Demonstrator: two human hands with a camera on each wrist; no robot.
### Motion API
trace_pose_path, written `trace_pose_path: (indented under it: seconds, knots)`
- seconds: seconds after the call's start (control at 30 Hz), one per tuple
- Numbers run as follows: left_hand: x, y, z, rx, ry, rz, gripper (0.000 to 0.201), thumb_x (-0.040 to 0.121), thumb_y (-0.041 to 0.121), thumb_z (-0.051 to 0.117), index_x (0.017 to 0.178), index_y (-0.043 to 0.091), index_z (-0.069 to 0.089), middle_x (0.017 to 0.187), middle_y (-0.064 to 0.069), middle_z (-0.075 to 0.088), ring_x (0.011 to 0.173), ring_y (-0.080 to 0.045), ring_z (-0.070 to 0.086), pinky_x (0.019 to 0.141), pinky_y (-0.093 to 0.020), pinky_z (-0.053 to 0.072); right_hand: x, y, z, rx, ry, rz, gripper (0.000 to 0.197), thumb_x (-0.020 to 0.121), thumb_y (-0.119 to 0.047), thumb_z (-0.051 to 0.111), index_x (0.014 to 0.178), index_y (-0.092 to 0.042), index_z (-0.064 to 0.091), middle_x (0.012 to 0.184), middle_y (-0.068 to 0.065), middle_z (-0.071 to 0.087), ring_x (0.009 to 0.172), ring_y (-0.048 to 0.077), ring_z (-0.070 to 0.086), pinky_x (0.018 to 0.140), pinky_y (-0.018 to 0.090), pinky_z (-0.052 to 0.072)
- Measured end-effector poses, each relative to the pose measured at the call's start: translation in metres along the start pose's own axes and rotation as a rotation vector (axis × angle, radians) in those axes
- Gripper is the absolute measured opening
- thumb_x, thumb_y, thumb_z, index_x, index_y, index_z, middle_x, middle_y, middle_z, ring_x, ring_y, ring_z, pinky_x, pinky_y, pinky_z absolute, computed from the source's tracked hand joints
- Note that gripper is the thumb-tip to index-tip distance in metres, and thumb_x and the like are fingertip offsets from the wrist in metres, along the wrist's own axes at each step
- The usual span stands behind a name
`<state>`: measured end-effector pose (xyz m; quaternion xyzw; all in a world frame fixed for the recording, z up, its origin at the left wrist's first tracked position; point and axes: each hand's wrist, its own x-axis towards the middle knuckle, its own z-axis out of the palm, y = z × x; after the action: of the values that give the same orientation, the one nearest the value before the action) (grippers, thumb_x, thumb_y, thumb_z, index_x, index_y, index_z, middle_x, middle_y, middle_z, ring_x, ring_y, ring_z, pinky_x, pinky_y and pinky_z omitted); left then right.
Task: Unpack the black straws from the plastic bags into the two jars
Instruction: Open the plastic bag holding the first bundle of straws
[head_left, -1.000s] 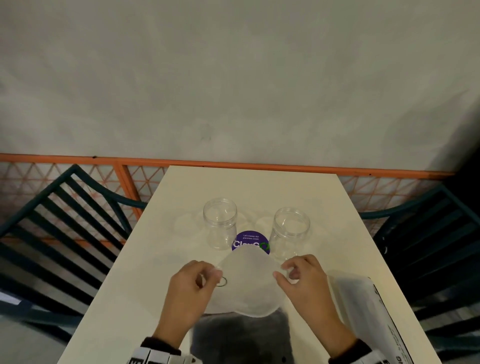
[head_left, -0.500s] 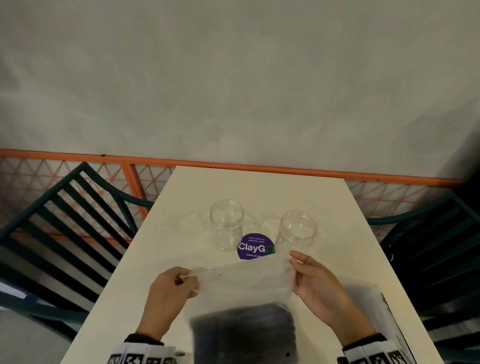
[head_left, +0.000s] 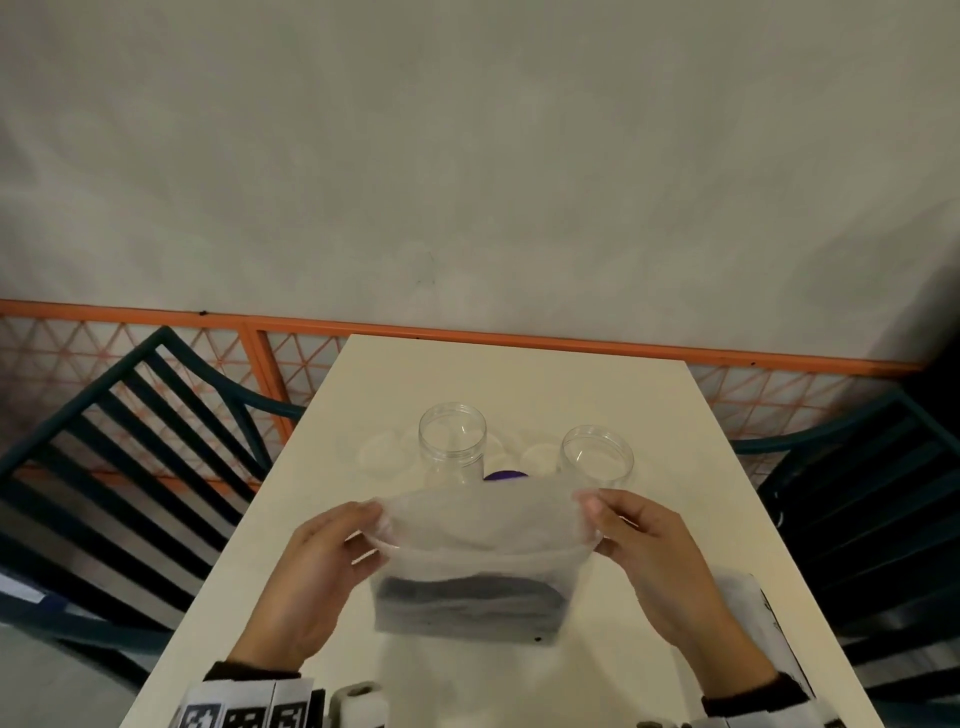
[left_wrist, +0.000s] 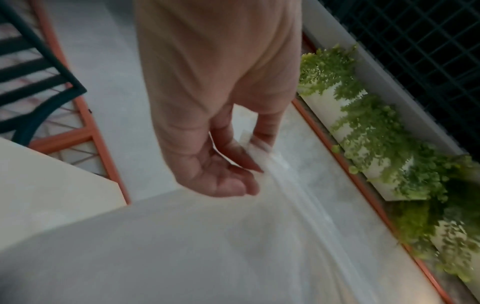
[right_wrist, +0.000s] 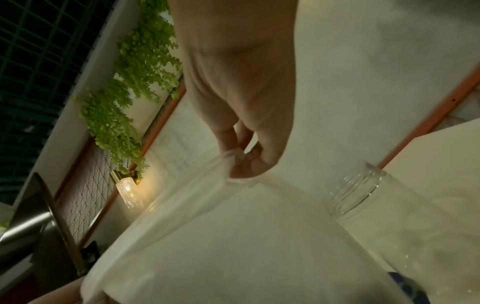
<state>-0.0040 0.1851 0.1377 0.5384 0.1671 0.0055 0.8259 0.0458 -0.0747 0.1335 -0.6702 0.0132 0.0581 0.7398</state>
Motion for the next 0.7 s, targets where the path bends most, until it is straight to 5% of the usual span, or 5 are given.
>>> trace_pose_path:
  seconds: [0.1, 0.27, 0.43, 0.57, 0.7]
  knots:
    - [-0.005, 0.003, -0.007, -0.067, -0.093, -0.006, 0.015, 0.076, 0.014, 0.058, 0.068, 0.002, 0.057, 0.07, -0.012, 0.061, 0.07, -0.023, 0.063, 0.085, -0.043, 0.05, -0.002, -0.007, -0.002, 0.223, -0.095, 0.048, 0.023, 0.077, -0.016, 0.057, 0.093, -0.007, 0.07, 0.085, 0.009, 0.073, 0.08, 0.019, 0.068, 0.069, 0.023, 0.059]
    - [-0.005, -0.003, -0.006, -0.214, -0.269, -0.162, 0.064, 0.033, 0.023, 0.093, 0.087, 0.002, 0.067, 0.079, -0.014, 0.07, 0.069, -0.024, 0.068, 0.065, -0.036, 0.06, 0.005, 0.005, 0.001, 0.406, -0.15, 0.301, 0.025, 0.089, -0.003, 0.046, 0.114, 0.001, 0.053, 0.076, 0.011, 0.071, 0.068, 0.02, 0.067, 0.061, 0.03, 0.06]
    - [0.005, -0.018, -0.007, -0.301, -0.219, -0.401, 0.049, 0.037, 0.011, 0.081, 0.081, -0.002, 0.068, 0.086, -0.02, 0.068, 0.075, -0.032, 0.065, 0.07, -0.04, 0.056, 0.011, 0.012, 0.002, 0.516, -0.205, 0.549, 0.034, 0.094, -0.006, 0.035, 0.123, 0.004, 0.051, 0.12, 0.024, 0.062, 0.097, 0.033, 0.067, 0.078, 0.045, 0.056]
    - [0.009, -0.022, -0.009, -0.407, -0.153, -0.399, 0.027, 0.06, 0.016, 0.065, 0.083, 0.002, 0.066, 0.085, -0.018, 0.068, 0.073, -0.029, 0.064, 0.064, -0.035, 0.048, 0.016, 0.02, -0.003, 0.593, -0.177, 0.586, 0.043, 0.088, -0.018, 0.048, 0.125, 0.005, 0.049, 0.124, 0.026, 0.058, 0.113, 0.037, 0.057, 0.087, 0.046, 0.053]
    - [0.01, -0.029, -0.004, 0.099, -0.078, -0.222, 0.048, 0.066, 0.01, 0.075, 0.109, 0.009, 0.054, 0.105, -0.017, 0.063, 0.082, -0.022, 0.063, 0.07, -0.035, 0.051, 0.012, 0.017, -0.005, 0.44, -0.243, 0.424, 0.048, 0.073, -0.007, 0.071, 0.113, -0.012, 0.046, 0.083, 0.014, 0.06, 0.066, 0.022, 0.056, 0.07, 0.032, 0.046]
